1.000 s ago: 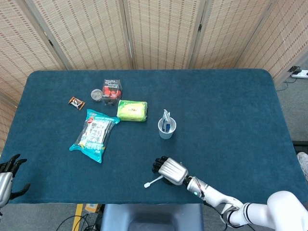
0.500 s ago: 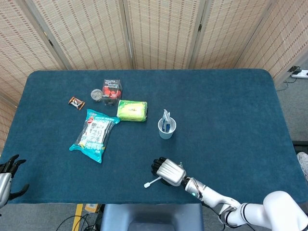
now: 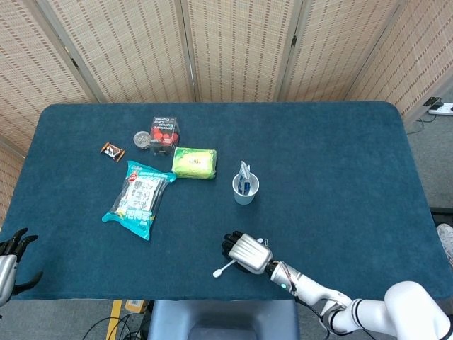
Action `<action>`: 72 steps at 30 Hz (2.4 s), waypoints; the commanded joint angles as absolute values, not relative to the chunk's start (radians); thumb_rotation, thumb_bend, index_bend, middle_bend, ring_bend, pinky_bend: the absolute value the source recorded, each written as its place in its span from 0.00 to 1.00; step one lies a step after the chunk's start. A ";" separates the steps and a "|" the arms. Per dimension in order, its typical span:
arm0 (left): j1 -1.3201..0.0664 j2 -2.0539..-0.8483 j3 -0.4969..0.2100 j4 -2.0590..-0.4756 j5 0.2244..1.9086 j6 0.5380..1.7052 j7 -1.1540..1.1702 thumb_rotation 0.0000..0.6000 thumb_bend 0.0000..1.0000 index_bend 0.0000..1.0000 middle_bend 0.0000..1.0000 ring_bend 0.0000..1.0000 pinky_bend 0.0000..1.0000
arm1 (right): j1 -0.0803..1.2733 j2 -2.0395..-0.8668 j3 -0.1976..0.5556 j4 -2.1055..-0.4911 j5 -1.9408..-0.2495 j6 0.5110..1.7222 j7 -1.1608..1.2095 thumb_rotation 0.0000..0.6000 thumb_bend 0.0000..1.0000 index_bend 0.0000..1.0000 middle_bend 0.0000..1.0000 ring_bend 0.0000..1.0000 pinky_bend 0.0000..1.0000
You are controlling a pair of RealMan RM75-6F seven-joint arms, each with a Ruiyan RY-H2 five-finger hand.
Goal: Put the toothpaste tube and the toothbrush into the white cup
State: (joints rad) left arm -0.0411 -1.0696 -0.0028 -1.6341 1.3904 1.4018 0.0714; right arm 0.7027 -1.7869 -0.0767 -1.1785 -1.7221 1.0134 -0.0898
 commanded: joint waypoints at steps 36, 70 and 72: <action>-0.060 -1.050 -0.005 -1.696 1.410 1.398 0.120 1.00 0.31 0.21 0.10 0.19 0.19 | 0.595 -1.583 0.158 -1.413 -1.542 1.336 0.289 1.00 0.34 0.69 0.43 0.21 0.30; -0.051 -1.043 0.002 -1.700 1.384 1.392 0.128 1.00 0.31 0.21 0.10 0.19 0.19 | 0.661 -1.722 0.406 -1.243 -1.223 1.058 0.888 1.00 0.33 0.69 0.40 0.21 0.27; -0.051 -1.043 0.002 -1.700 1.384 1.392 0.128 1.00 0.31 0.21 0.10 0.19 0.19 | 0.664 -1.730 0.416 -1.238 -1.209 1.042 0.912 1.00 0.33 0.69 0.40 0.21 0.27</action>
